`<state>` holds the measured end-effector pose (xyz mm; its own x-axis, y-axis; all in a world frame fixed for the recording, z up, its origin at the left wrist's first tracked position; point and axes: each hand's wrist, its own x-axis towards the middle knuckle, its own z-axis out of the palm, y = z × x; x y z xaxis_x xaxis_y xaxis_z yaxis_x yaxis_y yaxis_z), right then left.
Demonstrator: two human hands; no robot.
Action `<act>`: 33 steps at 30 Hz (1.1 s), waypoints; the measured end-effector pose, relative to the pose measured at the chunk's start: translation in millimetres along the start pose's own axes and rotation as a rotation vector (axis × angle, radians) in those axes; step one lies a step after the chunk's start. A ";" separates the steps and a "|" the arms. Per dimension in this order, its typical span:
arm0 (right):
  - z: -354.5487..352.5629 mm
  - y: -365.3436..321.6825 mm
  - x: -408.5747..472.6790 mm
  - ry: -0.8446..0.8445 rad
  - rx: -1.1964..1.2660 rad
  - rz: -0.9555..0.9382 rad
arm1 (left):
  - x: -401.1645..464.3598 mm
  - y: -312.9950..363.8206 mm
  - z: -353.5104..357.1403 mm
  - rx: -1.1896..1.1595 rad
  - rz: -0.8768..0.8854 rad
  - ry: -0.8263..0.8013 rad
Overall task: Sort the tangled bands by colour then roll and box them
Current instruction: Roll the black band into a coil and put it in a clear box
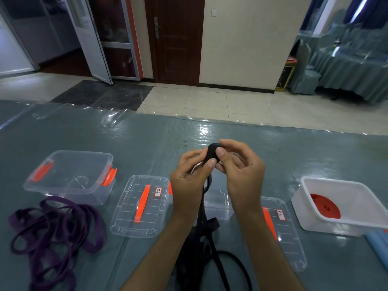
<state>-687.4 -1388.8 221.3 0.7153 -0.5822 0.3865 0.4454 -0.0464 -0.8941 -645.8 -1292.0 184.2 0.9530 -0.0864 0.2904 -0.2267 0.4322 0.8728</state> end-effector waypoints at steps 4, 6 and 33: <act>8.3 0.8 -6.3 0.062 0.046 -0.026 | 0.8 6.6 -1.5 -0.005 0.012 -0.035; 9.8 1.4 -8.6 0.105 0.018 -0.034 | 2.7 13.7 -2.9 -0.057 0.019 -0.060; -32.2 -19.5 -33.0 -0.226 -0.010 0.249 | -17.2 32.1 -25.5 0.087 0.019 -0.117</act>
<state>-737.0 -1394.8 218.7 0.9034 -0.3817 0.1954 0.2374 0.0658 -0.9692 -664.4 -1253.8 197.2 0.9196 -0.1856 0.3464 -0.2658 0.3553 0.8962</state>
